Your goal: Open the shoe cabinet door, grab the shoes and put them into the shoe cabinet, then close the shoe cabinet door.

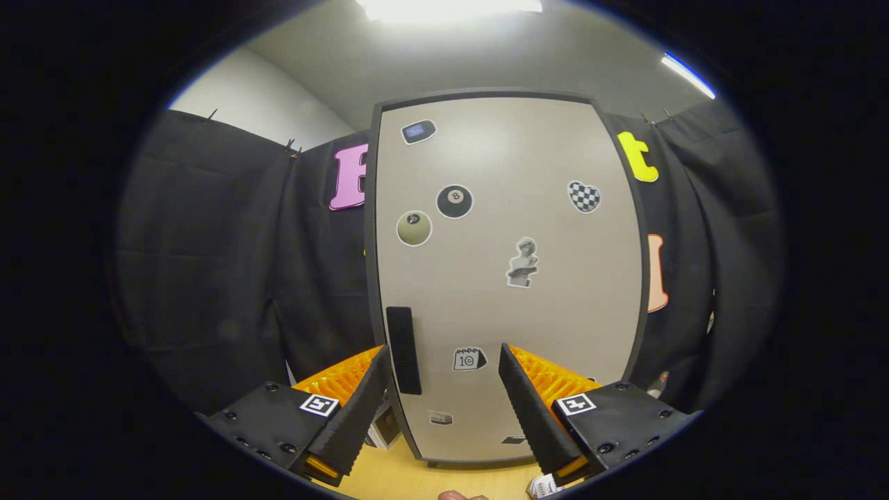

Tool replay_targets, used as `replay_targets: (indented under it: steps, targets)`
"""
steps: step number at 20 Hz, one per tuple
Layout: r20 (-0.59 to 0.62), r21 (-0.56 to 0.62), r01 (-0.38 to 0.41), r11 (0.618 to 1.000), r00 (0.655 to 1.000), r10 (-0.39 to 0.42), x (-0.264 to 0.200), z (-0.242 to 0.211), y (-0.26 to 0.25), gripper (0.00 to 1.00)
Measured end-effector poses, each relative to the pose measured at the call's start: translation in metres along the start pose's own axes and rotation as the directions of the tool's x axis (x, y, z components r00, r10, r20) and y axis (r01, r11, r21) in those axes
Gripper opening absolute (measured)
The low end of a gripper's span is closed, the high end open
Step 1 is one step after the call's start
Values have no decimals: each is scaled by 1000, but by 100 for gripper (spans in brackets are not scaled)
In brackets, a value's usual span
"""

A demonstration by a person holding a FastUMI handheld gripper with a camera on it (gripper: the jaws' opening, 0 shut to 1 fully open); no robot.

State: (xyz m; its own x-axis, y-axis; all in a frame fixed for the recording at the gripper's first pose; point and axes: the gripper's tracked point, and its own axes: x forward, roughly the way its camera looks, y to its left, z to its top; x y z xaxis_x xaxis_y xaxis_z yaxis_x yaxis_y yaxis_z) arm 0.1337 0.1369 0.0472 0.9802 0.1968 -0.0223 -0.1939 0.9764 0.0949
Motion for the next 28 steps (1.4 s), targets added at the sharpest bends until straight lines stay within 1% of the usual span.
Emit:
replay_targets:
  steps: [3,5,7,11,13,14,15,16,19,21,22,25,28]
  targets:
    - [-10,-33,-7,999,1000,7,28,-4,15,98]
    - [-44,-42,-8,999,999,6,46,-16,23,98]
    - [-89,-63,11,998,996,-17,64,-30,23,98]
    - [-155,-65,45,997,986,-55,93,-51,24,98]
    - [-180,-57,44,997,982,-53,99,-58,30,97]
    - [-186,-60,53,997,981,-63,101,-59,31,93]
    - [-187,-66,66,996,979,-78,102,-61,29,82]
    - [-188,-66,55,996,980,-67,102,-61,34,71]
    - [-187,-73,61,995,979,-74,101,-61,34,37]
    - [-192,-36,59,998,979,-65,102,-63,34,31]
    - [-187,-38,58,998,980,-64,102,-62,34,31]
    - [-174,-52,54,997,983,-62,101,-62,34,17]
    - [-194,-55,36,998,980,-46,97,-61,37,12]
